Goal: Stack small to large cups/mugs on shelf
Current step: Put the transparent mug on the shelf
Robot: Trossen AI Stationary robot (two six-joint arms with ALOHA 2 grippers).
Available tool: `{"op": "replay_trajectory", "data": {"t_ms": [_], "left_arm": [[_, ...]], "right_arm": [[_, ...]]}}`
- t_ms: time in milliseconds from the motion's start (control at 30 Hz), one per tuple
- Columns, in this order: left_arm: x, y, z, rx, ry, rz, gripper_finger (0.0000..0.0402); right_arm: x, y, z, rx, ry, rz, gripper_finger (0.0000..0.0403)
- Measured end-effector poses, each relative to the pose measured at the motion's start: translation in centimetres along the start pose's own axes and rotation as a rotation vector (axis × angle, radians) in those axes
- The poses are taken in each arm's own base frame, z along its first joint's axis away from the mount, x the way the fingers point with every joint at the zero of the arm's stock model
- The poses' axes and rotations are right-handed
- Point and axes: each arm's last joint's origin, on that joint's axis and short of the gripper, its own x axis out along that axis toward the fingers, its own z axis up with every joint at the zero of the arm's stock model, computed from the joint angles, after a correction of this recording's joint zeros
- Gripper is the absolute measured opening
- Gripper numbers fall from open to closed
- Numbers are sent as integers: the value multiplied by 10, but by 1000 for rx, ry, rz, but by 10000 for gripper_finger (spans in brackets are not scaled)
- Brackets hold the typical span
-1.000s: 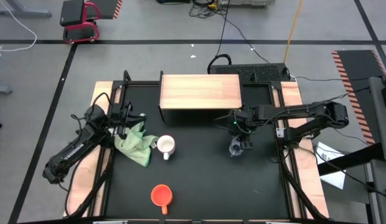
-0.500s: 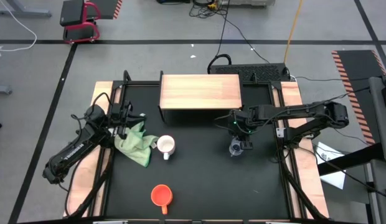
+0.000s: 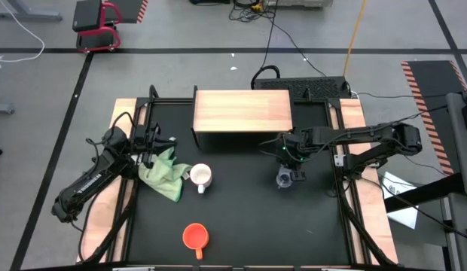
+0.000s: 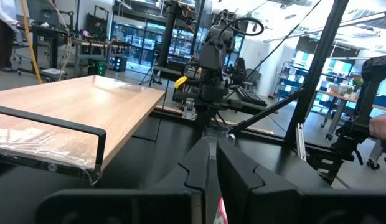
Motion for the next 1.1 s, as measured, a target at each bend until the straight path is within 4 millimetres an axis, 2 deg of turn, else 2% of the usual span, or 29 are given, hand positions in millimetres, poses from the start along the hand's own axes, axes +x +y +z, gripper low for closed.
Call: {"op": "replay_trajectory", "data": {"t_ms": [133,500,900,1100], "left_arm": [[0,0,0,0,0,0,31],[0,0,0,-5,2,0,31],[0,0,0,-6,-1,-1,31],[0,0,0,-6,-1,-1,31]], "right_arm": [[-7,0,3,-19,-28,-5,1],[-49,5,17,-51,-164,-31,1],[-93,17,-2,-36,-344,-55,0],[-112,29,-15,-49,-446,-46,0]]}}
